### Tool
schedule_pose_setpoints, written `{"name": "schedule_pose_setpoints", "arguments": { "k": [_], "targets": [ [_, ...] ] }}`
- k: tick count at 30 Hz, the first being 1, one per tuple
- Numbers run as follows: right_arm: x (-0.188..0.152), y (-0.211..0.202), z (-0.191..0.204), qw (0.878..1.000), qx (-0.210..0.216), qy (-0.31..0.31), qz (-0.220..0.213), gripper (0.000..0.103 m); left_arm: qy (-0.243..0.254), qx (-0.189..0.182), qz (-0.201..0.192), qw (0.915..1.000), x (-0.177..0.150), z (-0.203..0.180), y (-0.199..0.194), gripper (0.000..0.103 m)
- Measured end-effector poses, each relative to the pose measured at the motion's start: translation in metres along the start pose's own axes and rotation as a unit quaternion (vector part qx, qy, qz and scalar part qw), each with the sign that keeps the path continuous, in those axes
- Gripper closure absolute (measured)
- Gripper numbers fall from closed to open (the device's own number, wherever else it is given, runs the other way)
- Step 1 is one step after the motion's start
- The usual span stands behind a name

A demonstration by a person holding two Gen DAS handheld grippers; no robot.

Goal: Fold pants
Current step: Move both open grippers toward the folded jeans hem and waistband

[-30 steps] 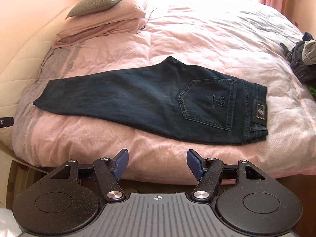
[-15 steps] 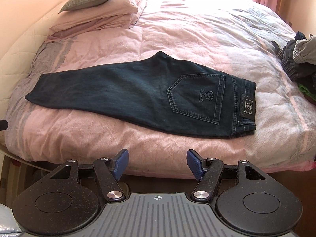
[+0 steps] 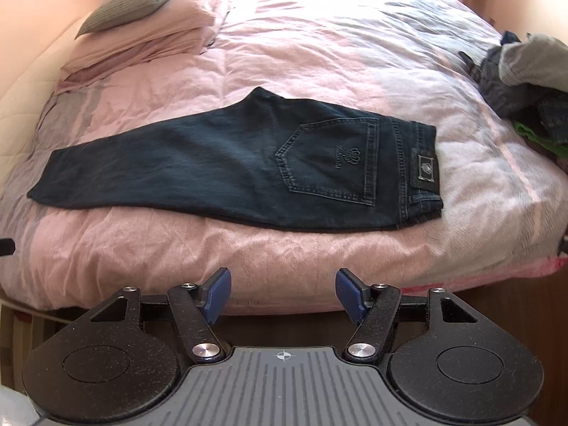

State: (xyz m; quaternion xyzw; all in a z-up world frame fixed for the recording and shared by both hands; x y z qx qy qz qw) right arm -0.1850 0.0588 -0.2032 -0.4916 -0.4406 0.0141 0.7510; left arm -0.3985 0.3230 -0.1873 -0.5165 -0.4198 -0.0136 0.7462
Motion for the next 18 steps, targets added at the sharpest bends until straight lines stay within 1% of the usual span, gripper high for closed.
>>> {"name": "schedule_pose_setpoints", "arguments": {
  "k": [3, 5, 8, 10, 12, 14, 15, 18],
  "targets": [
    [0.004, -0.006, 0.006, 1.0, -0.007, 0.015, -0.018, 0.041, 0.002, -0.007, -0.001, 1.0, 0.005, 0.011, 0.01, 0.031],
    [0.007, -0.01, 0.012, 0.999, -0.007, 0.031, -0.037, 0.041, -0.006, -0.012, -0.005, 0.9999, 0.01, 0.023, 0.02, 0.031],
    [0.008, -0.008, 0.028, 0.996, -0.005, 0.069, -0.057, 0.041, -0.034, -0.018, -0.02, 0.9991, 0.018, 0.051, 0.036, 0.031],
    [0.006, 0.001, 0.042, 0.995, -0.005, 0.085, -0.056, 0.041, -0.066, -0.028, -0.035, 0.9968, 0.02, 0.077, 0.05, 0.031],
    [0.005, 0.015, 0.059, 0.994, -0.014, 0.089, -0.056, 0.041, -0.108, -0.037, -0.044, 0.9924, 0.016, 0.108, 0.069, 0.032],
    [0.003, 0.03, 0.076, 0.994, -0.025, 0.09, -0.056, 0.041, -0.15, -0.048, -0.054, 0.986, 0.011, 0.142, 0.094, 0.037],
    [0.003, 0.038, 0.084, 0.994, -0.027, 0.092, -0.058, 0.041, -0.168, -0.052, -0.057, 0.9828, 0.008, 0.159, 0.107, 0.042],
    [-0.002, 0.067, 0.106, 0.994, -0.03, 0.091, -0.06, 0.041, -0.217, -0.045, -0.068, 0.9727, -0.003, 0.21, 0.15, 0.045]
  ]
}}
Point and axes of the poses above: each gripper's, at about its wrist camera, not at the fingertips, and y roughly the way its jaws point, z to its left, x to its top, the point moved 9 cm from there along y, roughly the way its jaws point, and after that the axes turned 14 degrees about -z, right-handed, at the moved point
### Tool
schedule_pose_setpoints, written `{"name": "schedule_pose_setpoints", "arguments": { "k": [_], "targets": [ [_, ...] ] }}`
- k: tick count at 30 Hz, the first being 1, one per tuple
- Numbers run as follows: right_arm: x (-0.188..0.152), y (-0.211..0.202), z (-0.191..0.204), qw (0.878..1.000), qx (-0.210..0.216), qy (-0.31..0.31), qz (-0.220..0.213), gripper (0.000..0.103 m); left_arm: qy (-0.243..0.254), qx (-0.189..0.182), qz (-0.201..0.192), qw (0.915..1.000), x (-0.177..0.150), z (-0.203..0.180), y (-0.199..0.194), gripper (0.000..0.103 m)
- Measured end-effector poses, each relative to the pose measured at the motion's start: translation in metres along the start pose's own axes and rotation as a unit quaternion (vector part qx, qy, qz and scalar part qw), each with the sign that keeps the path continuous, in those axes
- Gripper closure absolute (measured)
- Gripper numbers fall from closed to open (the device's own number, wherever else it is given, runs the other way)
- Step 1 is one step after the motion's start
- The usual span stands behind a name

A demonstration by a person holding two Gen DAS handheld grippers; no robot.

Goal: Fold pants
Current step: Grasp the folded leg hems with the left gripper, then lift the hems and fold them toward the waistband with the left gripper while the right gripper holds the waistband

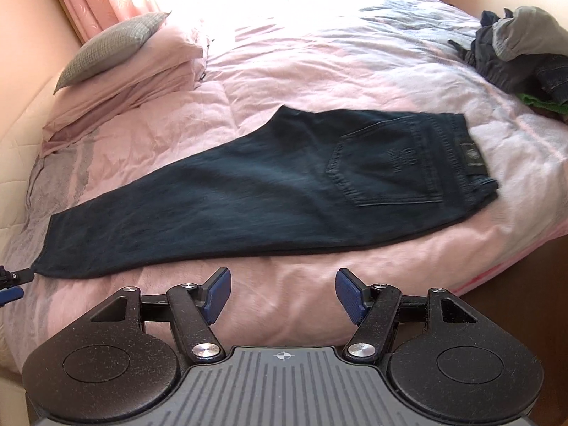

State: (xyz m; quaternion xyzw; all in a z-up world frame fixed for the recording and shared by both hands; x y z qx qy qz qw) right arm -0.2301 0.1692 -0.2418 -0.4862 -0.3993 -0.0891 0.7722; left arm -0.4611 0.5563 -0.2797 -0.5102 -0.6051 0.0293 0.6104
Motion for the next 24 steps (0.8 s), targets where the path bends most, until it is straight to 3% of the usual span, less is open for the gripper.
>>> {"name": "schedule_pose_setpoints", "arguments": {
  "k": [4, 9, 17, 21, 24],
  "targets": [
    [-0.018, 0.034, 0.013, 0.999, -0.021, -0.025, 0.005, 0.041, -0.078, 0.015, -0.016, 0.9967, 0.005, 0.073, 0.048, 0.048],
    [-0.023, 0.069, -0.002, 0.998, -0.064, -0.009, -0.009, 0.041, -0.171, 0.025, -0.027, 0.9846, 0.004, 0.14, 0.098, 0.048],
    [-0.008, 0.089, -0.032, 0.993, -0.111, 0.024, -0.022, 0.041, -0.299, -0.018, -0.052, 0.9525, 0.007, 0.182, 0.145, 0.048],
    [-0.005, 0.096, -0.039, 0.991, -0.127, 0.022, -0.022, 0.041, -0.321, -0.034, -0.061, 0.9443, 0.011, 0.185, 0.158, 0.049],
    [-0.003, 0.102, -0.043, 0.99, -0.135, 0.029, -0.023, 0.041, -0.321, -0.044, -0.067, 0.9439, 0.014, 0.181, 0.167, 0.049]
  ]
}}
Point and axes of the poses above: each gripper's, at about its wrist camera, not at the fingertips, and y roughly the way its jaws point, z to its left, x to its top, the point moved 9 cm from there along y, roughly the way its jaws point, and after that the axes turned 14 degrees about -z, right-handed, at the moved point
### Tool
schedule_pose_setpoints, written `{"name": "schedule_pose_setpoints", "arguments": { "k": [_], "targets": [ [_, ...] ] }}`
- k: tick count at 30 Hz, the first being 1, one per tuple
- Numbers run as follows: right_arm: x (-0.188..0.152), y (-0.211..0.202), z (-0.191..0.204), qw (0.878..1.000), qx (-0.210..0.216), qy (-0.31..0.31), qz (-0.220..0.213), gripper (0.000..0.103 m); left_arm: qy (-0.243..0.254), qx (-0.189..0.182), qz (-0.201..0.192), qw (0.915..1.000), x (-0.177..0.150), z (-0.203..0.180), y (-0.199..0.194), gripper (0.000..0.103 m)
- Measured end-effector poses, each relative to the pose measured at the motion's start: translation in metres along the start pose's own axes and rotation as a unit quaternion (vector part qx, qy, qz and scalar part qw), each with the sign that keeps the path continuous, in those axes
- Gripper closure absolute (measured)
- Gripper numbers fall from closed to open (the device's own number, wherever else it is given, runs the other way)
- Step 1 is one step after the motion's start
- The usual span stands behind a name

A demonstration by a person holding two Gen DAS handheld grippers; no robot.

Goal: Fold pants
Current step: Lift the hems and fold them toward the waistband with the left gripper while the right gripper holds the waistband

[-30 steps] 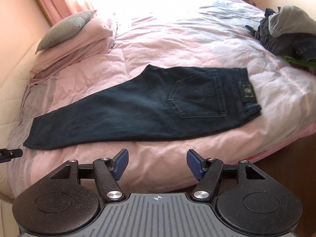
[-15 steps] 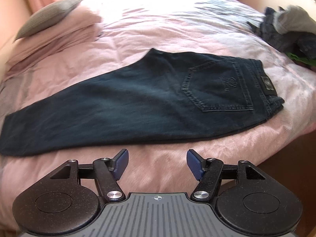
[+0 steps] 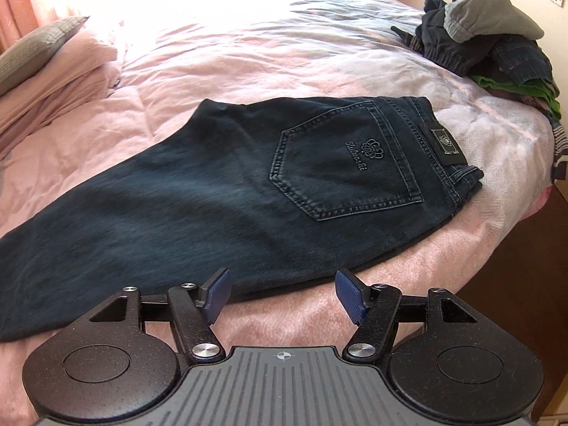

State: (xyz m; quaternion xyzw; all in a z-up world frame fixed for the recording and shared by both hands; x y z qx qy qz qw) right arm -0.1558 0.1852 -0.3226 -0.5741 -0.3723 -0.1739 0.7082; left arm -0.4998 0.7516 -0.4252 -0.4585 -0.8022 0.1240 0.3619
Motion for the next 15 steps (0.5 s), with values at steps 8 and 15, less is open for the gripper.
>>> {"name": "schedule_pose_setpoints", "arguments": {
  "k": [8, 15],
  "targets": [
    [0.001, 0.022, 0.003, 1.0, 0.002, 0.003, 0.007, 0.041, 0.037, 0.009, -0.001, 0.9993, 0.004, -0.004, 0.004, 0.092],
    [0.007, 0.036, -0.001, 1.0, 0.004, -0.005, 0.004, 0.041, 0.144, 0.031, -0.014, 0.989, 0.004, -0.029, 0.001, 0.097]
  ]
}}
Point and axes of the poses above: each gripper's, at about its wrist camera, not at the fingertips, and y roughly the way its jaws point, z to its left, x to its top, the point moved 9 cm from there along y, roughly the way its jaws point, and after that the axes turned 14 degrees about -z, right-handed, at the moved point
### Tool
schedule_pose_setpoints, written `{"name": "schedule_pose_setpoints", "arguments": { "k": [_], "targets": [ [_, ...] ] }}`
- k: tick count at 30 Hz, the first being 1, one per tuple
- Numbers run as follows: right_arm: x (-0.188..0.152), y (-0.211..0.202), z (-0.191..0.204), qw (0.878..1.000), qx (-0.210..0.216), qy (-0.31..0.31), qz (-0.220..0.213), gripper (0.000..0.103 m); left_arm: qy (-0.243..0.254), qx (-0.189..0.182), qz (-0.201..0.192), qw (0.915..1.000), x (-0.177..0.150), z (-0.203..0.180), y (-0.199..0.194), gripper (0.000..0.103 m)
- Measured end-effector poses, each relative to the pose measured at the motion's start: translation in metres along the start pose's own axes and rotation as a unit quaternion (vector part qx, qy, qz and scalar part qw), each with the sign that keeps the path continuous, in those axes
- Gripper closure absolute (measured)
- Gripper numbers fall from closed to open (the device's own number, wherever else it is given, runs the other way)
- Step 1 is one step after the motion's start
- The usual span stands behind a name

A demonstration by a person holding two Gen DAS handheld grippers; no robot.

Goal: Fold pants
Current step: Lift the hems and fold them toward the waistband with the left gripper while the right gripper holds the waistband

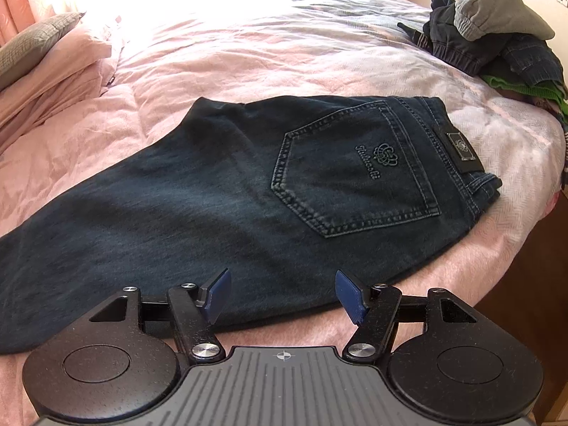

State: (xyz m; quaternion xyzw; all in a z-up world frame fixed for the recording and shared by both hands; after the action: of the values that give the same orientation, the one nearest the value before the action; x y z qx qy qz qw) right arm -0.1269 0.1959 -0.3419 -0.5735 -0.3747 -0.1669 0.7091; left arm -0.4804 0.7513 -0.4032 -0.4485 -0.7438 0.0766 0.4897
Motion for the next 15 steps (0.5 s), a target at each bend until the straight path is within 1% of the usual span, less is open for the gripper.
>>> {"name": "schedule_pose_setpoints", "arguments": {
  "k": [1, 3, 4, 6, 8, 11, 13, 15],
  "targets": [
    [0.002, 0.001, -0.002, 1.0, 0.0, -0.001, -0.001, 0.041, 0.042, 0.001, -0.008, 0.9991, 0.003, -0.012, -0.004, 0.097],
    [0.006, 0.002, -0.01, 1.0, -0.003, -0.003, -0.003, 0.041, 0.13, -0.003, -0.026, 0.9912, 0.011, -0.045, -0.015, 0.097],
    [0.009, 0.003, -0.015, 1.0, -0.005, -0.004, -0.005, 0.041, 0.173, -0.01, -0.036, 0.9843, 0.014, -0.064, -0.021, 0.097],
    [0.015, 0.003, -0.027, 1.0, -0.009, -0.001, -0.009, 0.041, 0.249, -0.031, -0.06, 0.9661, 0.018, -0.109, -0.036, 0.097],
    [0.02, 0.003, -0.04, 1.0, -0.012, 0.007, -0.013, 0.041, 0.317, -0.066, -0.085, 0.9421, 0.012, -0.16, -0.053, 0.097],
    [0.026, 0.005, -0.063, 0.999, -0.019, 0.02, -0.016, 0.041, 0.389, -0.137, -0.11, 0.9044, -0.015, -0.238, -0.077, 0.097],
    [0.031, 0.005, -0.078, 0.999, -0.022, 0.035, -0.02, 0.041, 0.432, -0.182, -0.109, 0.8765, -0.053, -0.285, -0.089, 0.097],
    [0.033, 0.006, -0.092, 0.998, -0.02, 0.05, -0.022, 0.041, 0.463, -0.227, -0.088, 0.8524, -0.105, -0.321, -0.095, 0.097]
  ]
}}
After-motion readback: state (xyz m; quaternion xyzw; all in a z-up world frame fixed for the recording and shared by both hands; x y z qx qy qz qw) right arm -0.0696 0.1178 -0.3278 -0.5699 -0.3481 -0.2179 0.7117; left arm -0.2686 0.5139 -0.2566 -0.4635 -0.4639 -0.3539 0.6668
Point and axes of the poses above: each gripper's, at about its wrist camera, not at the fingertips, and y roughly the way its jaws point, z to its left, x to its top, the point moved 9 cm from there along y, roughly the way its jaws point, and after that the axes turned 14 degrees about -z, right-handed, at the moved point
